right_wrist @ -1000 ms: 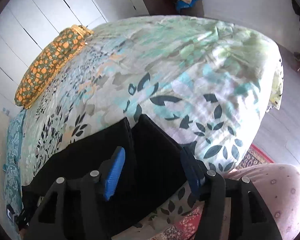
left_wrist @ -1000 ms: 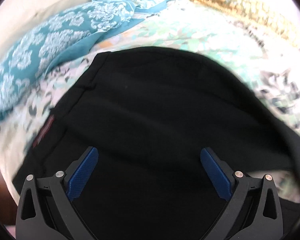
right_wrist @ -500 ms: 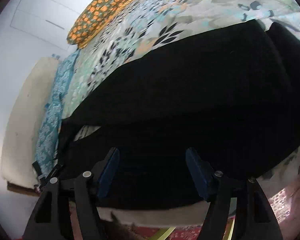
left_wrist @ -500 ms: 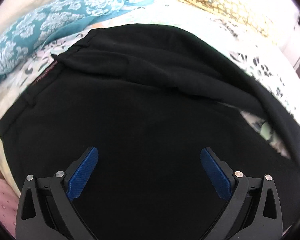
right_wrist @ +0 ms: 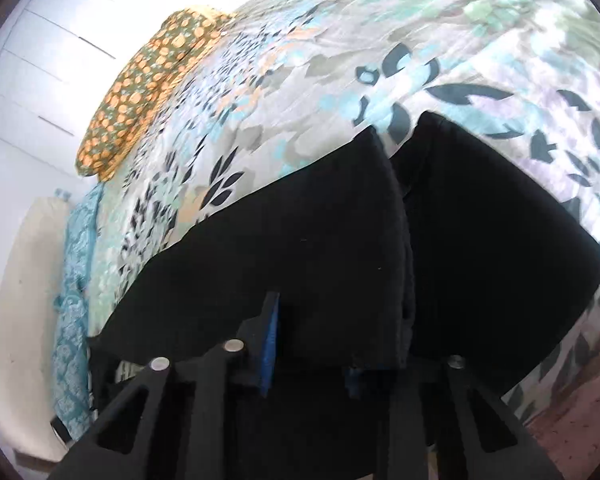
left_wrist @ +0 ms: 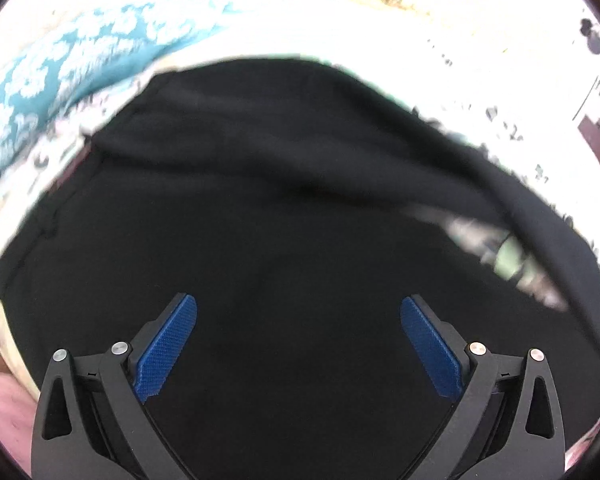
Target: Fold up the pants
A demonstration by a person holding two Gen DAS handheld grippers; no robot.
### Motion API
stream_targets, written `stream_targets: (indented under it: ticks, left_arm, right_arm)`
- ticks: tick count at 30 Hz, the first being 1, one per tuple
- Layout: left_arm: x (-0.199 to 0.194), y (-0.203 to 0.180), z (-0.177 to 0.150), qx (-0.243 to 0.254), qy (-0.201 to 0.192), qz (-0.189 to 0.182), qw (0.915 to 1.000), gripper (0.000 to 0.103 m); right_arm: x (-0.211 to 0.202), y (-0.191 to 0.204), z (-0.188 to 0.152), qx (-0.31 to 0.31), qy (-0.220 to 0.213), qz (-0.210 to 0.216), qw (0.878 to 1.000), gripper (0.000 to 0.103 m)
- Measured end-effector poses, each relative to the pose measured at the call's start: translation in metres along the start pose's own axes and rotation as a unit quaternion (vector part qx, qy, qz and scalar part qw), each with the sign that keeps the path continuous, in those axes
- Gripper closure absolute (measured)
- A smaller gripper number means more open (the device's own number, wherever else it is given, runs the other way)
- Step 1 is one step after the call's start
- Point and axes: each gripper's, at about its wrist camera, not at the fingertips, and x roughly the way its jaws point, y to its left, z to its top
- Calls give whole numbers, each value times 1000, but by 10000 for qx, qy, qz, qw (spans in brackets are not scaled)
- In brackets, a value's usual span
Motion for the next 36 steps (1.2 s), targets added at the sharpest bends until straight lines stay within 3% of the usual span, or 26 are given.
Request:
stream_targets:
  ticks: [4,8,12,14,16,18,19,21,26,31,34,36]
  left_arm:
    - [2,-2,55,-226,-124,-227,9994,1]
    - [28,0,118,-641,-126,-206,9977,1]
    - [78,7,169,-1119,451,-183,9925,1]
    - [95,8,177,-1377,650,-128,9883,2]
    - [110,11,180,-1475,722,-87,9864,13]
    - [126,9,182,-1464,894,-198,9850,48]
    - [135,9,183,-1497,1023,-393,9826,57]
    - [141,10,181,-1596,1053,-703,9790,96]
    - [92,8,190,-1647,516,-1085,9790,99]
    - [-13,34,188,-1584,-183,-1721,9721,99]
    - [-73,58,141,-1377,-471,-1762,9736,98]
    - [-82,69,100,-1383,-326,-1710,9750,98]
  right_arm:
    - [0,-7,1,75,109,81,9999,75]
    - [-5,-7,2,-124,99,0,9999,77]
    - [-15,-1,-1,-358,22,-88,9993,87]
    - [-17,-3,-3,-376,33,-61,9993,90]
    - [-23,-2,-6,-414,31,5,9991,91]
    - [-33,0,-8,-468,-1,152,9988,92]
    - [-36,3,-8,-496,-31,218,9985,92]
    - [-45,8,-9,-612,-116,313,9976,92]
    - [-55,20,3,-777,-209,358,9961,92]
    - [-74,37,37,-856,-452,739,9926,93]
    - [-88,45,48,-1181,-305,718,9899,93]
    - [-86,40,47,-1423,32,314,9893,93]
